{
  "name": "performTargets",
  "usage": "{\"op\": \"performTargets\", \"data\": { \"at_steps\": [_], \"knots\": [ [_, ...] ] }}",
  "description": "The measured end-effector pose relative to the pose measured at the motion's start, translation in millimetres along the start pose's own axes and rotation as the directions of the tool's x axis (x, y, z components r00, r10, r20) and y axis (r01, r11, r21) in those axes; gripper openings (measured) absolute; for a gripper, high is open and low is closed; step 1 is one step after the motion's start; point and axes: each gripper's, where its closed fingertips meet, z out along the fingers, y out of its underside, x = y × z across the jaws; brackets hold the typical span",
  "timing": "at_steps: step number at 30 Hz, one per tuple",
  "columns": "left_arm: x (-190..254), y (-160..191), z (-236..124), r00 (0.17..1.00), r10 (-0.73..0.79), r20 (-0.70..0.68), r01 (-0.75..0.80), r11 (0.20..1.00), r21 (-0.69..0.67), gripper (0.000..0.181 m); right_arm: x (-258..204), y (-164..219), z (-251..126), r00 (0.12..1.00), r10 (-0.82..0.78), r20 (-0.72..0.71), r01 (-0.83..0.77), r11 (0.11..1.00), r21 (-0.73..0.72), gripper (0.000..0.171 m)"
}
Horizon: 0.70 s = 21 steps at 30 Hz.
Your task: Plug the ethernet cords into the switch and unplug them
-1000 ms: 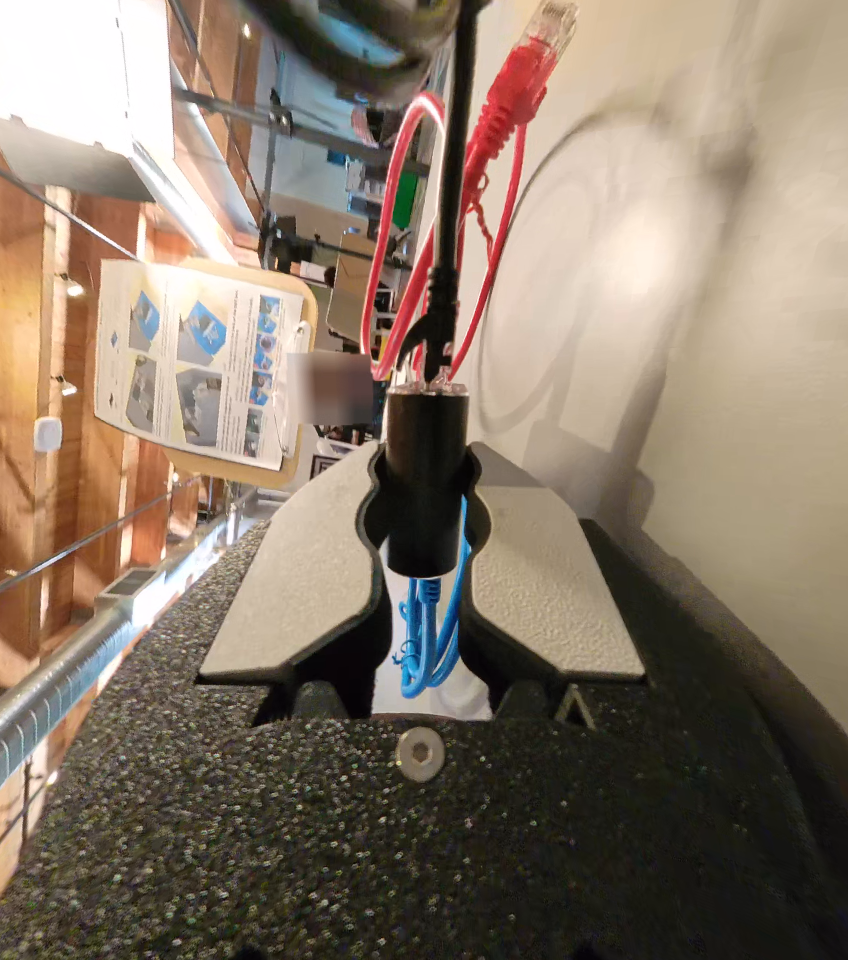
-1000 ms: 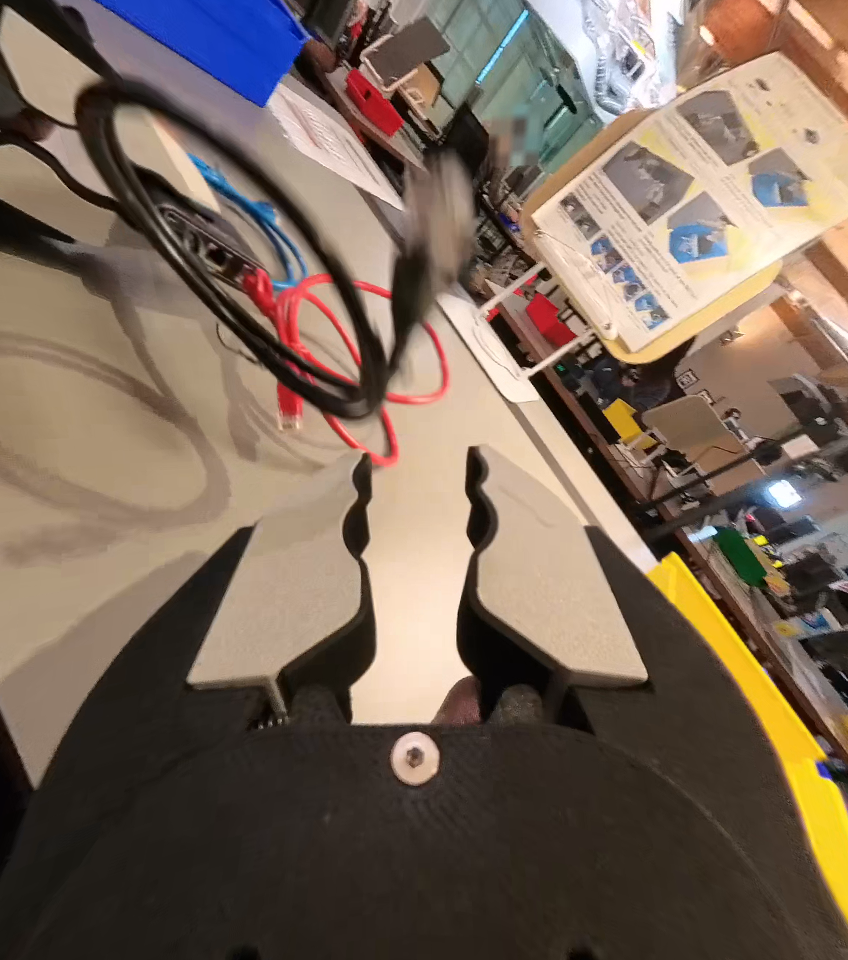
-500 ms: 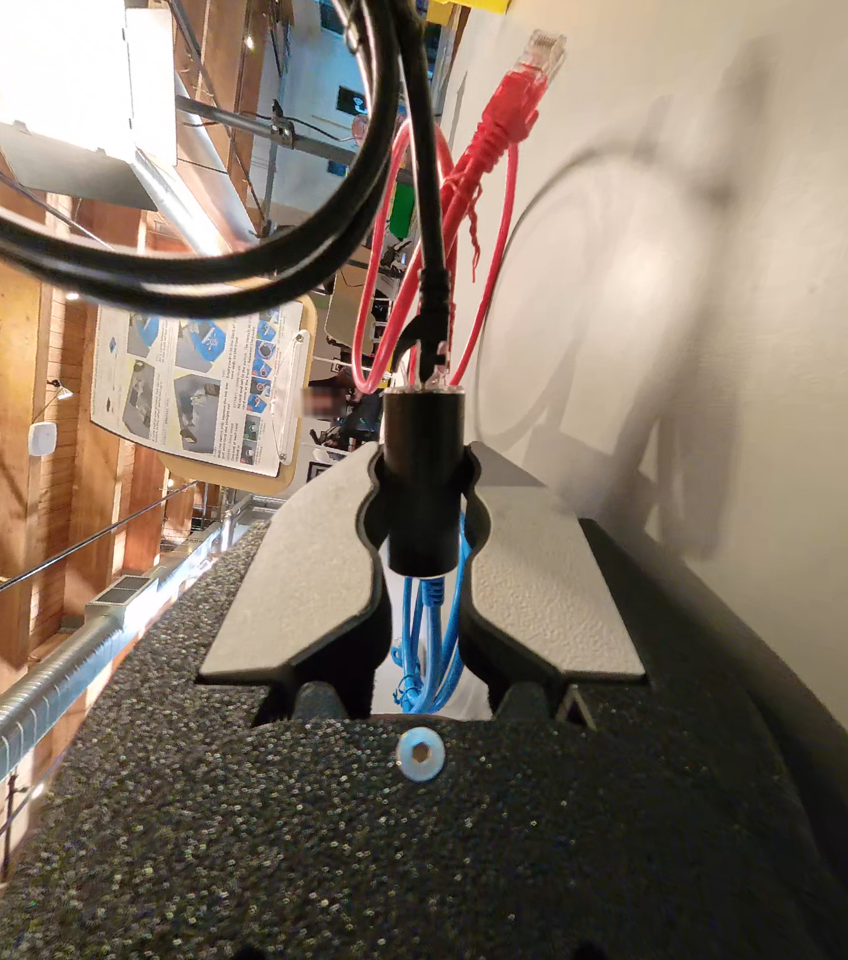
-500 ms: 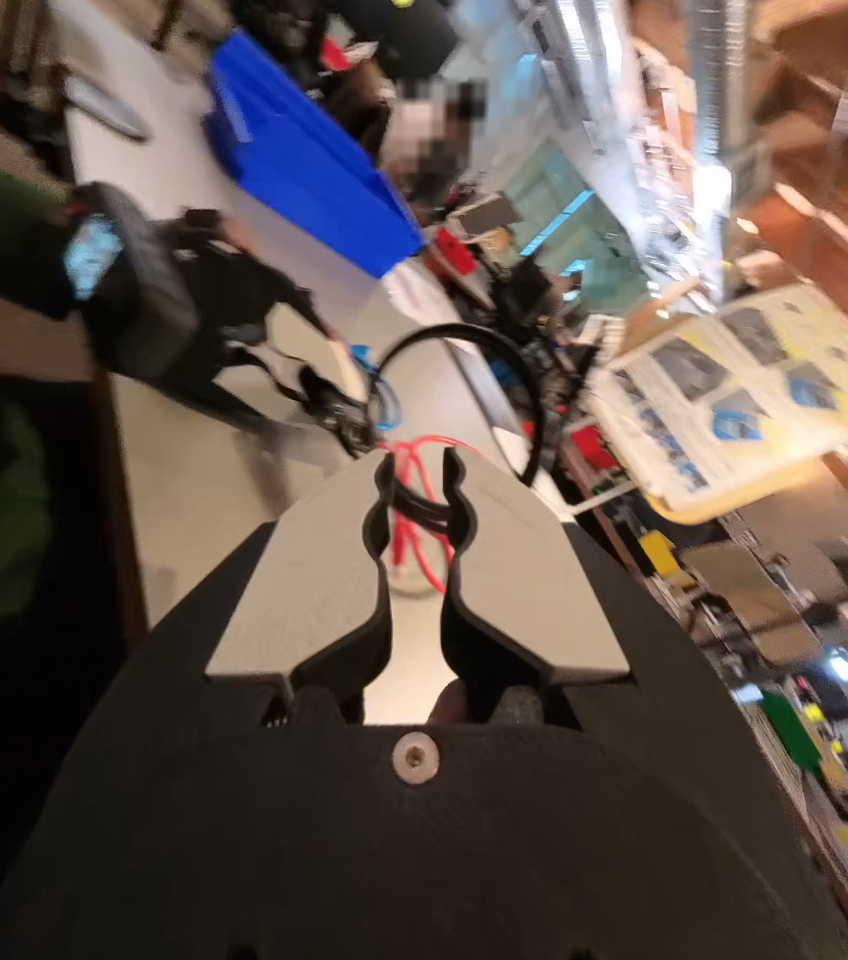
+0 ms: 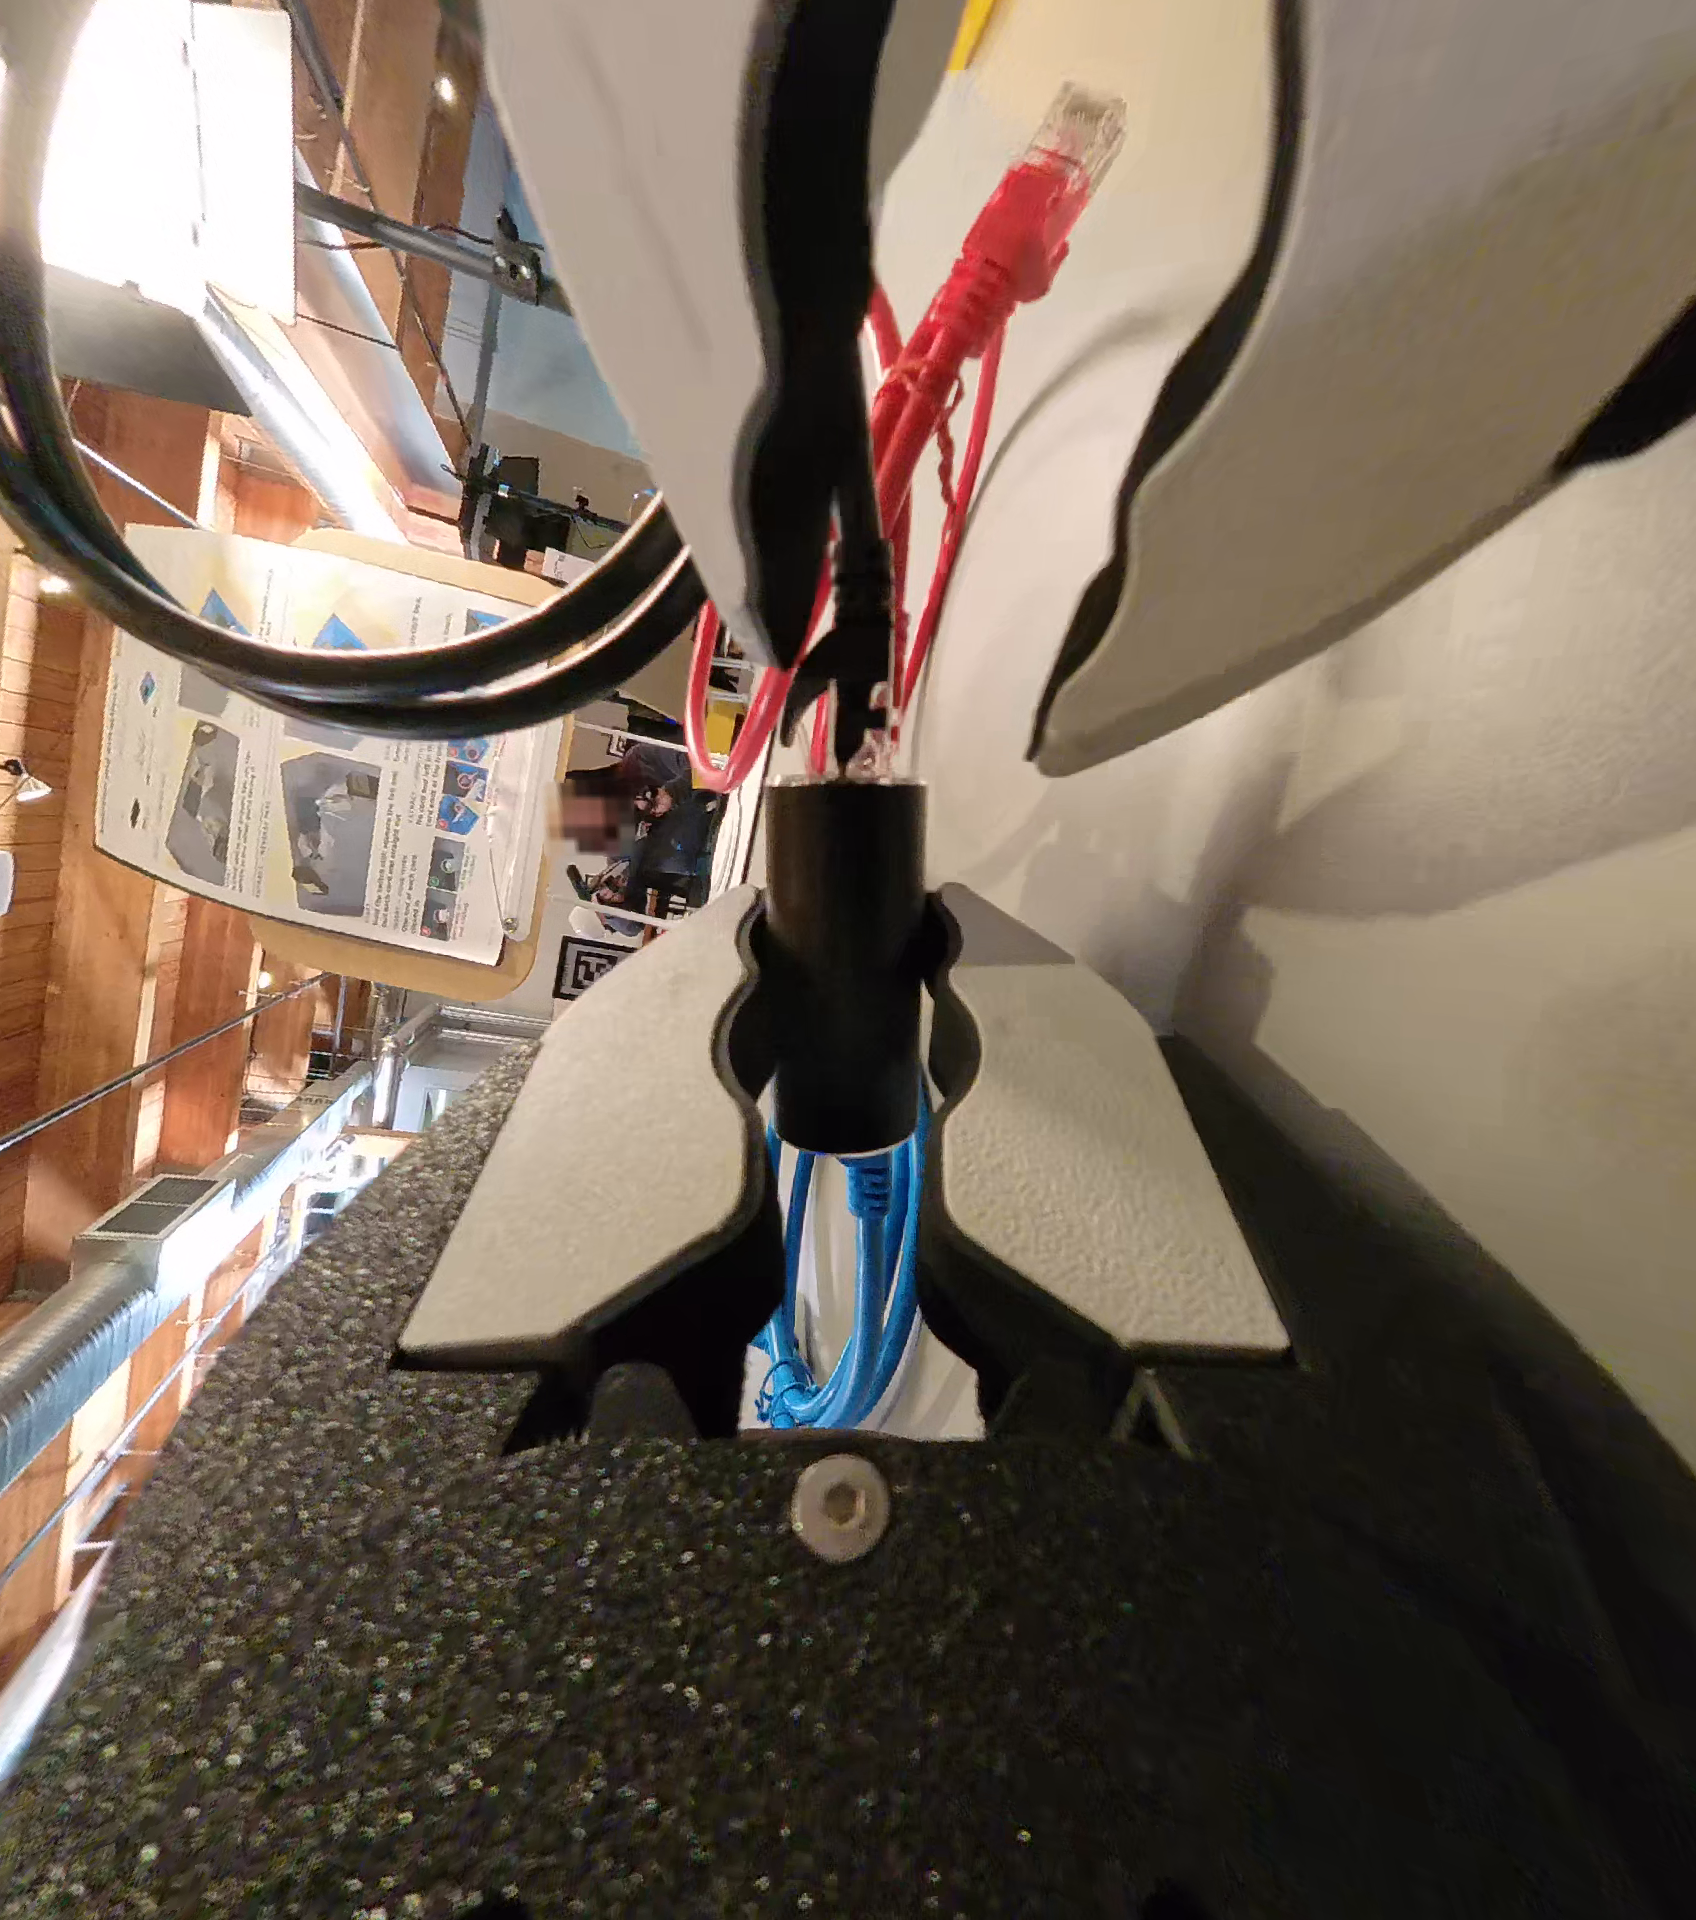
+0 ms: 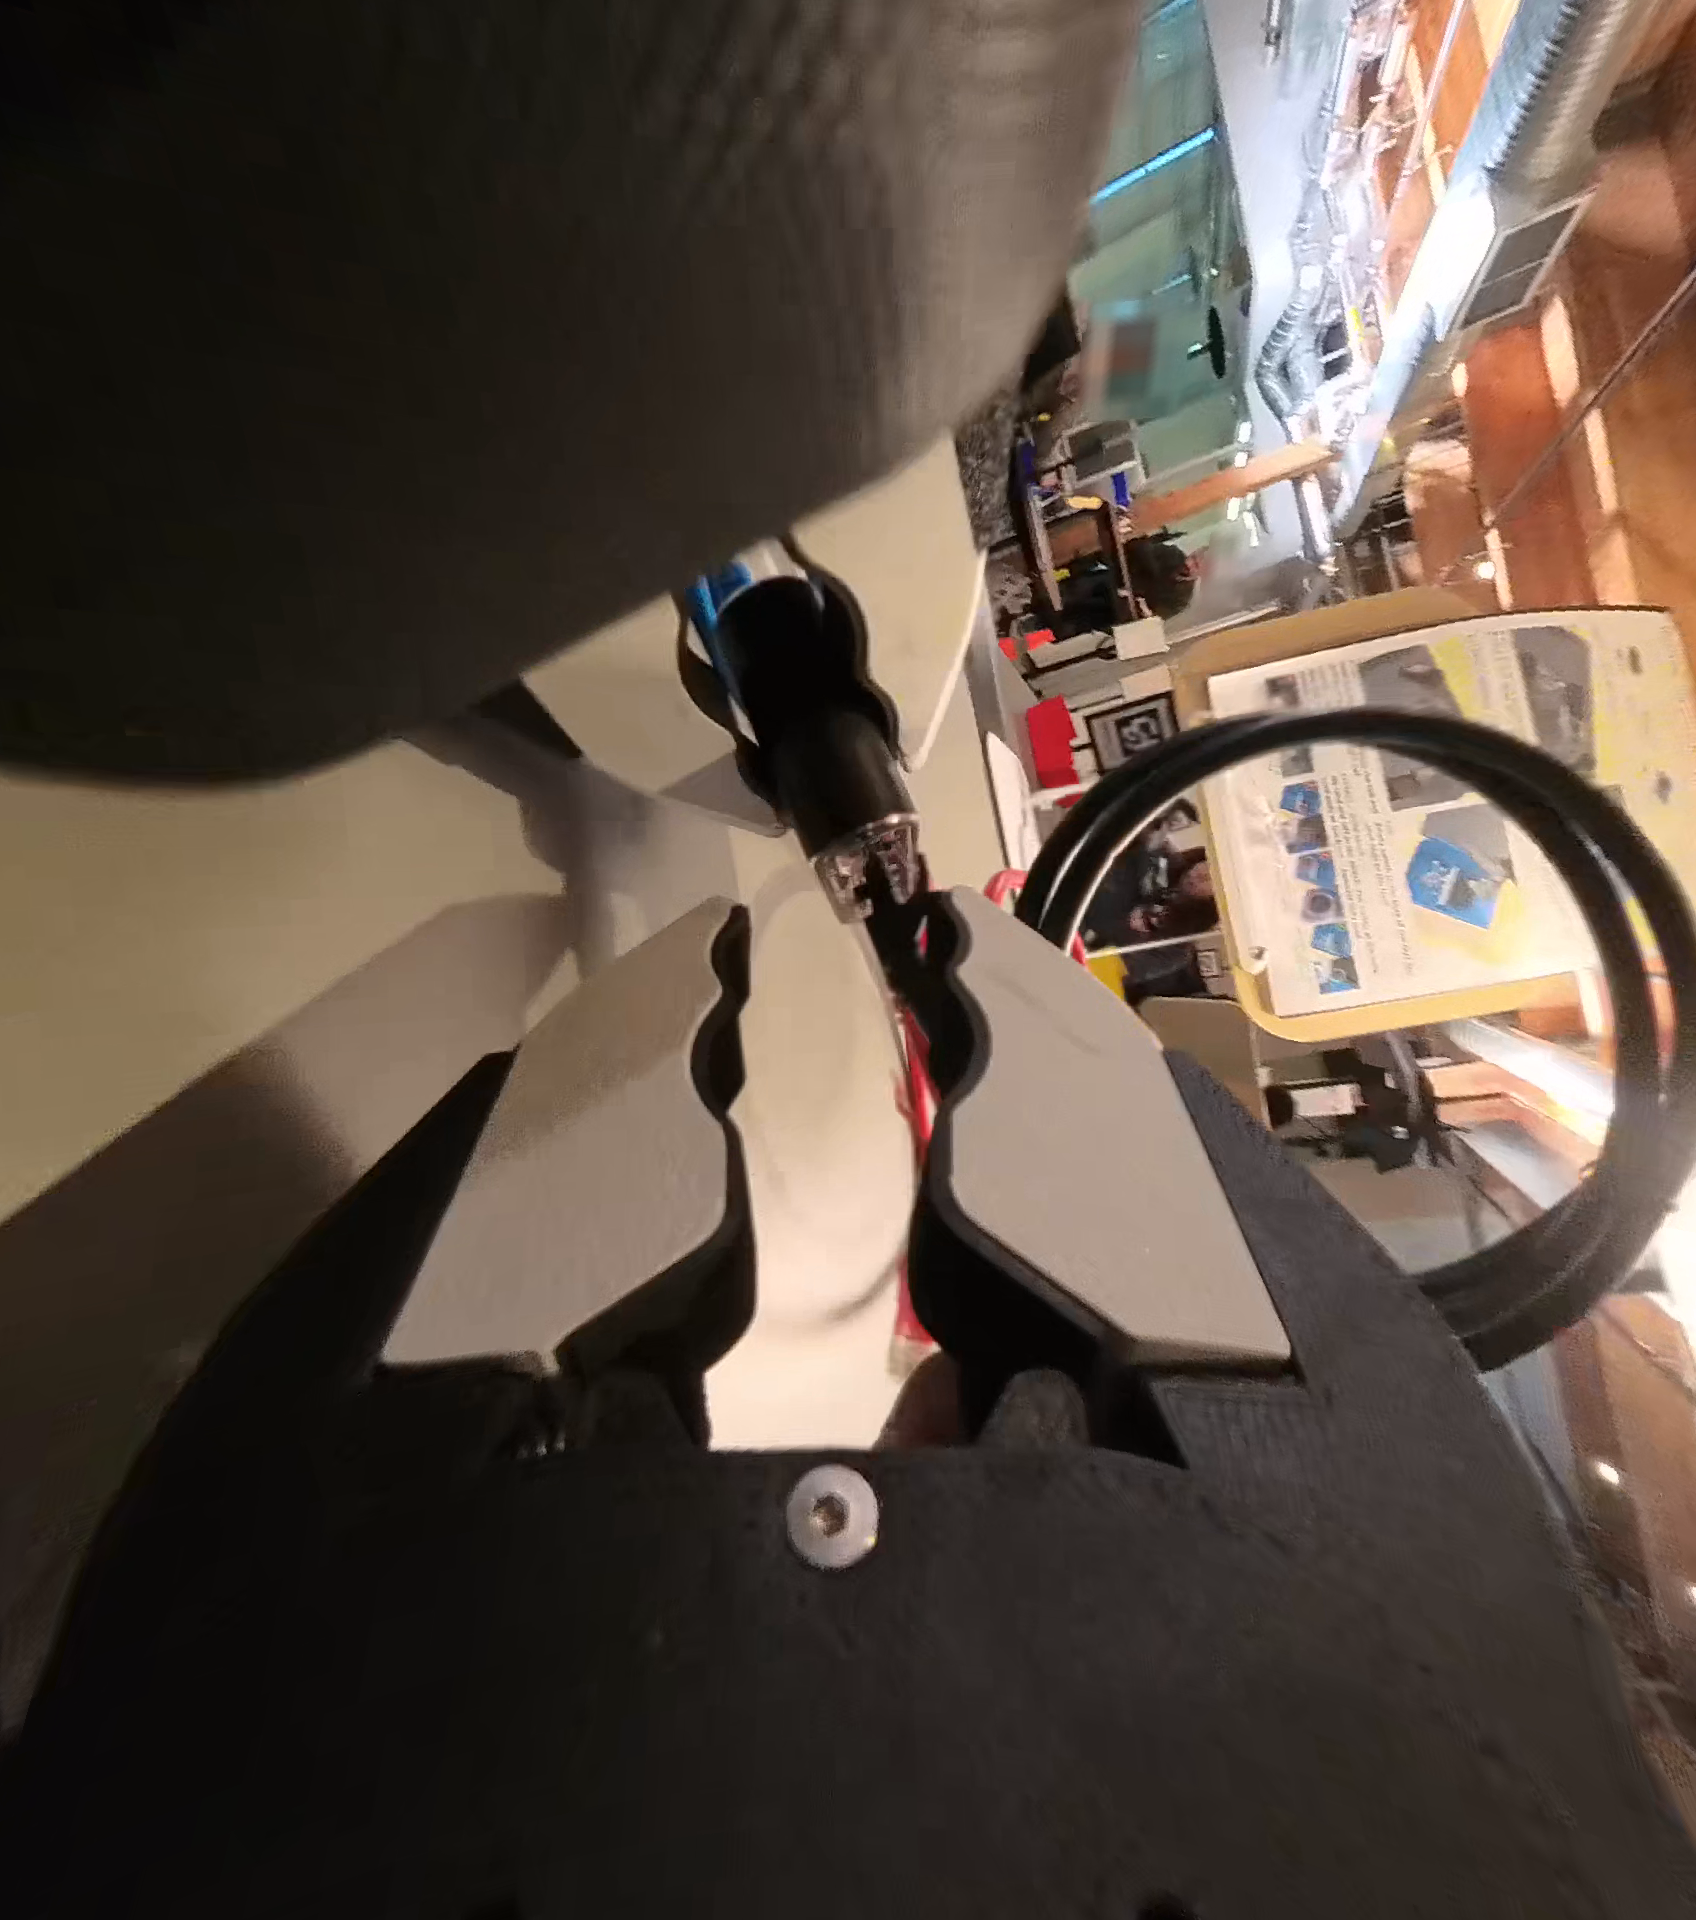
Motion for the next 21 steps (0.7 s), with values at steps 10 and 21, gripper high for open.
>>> {"op": "performTargets", "data": {
  "at_steps": [10, 21],
  "knots": [
    [7, -5, 1, 0.997, 0.074, -0.011, -0.074, 0.997, 0.005, 0.027, 3, 6, 6, 0.994, -0.073, -0.086, 0.071, 0.997, -0.029, 0.020],
    [14, -18, -5, 0.995, 0.084, -0.051, -0.079, 0.992, 0.098, 0.027, -3, 18, 1, 0.993, -0.120, -0.021, 0.120, 0.993, -0.004, 0.023]
  ]
}}
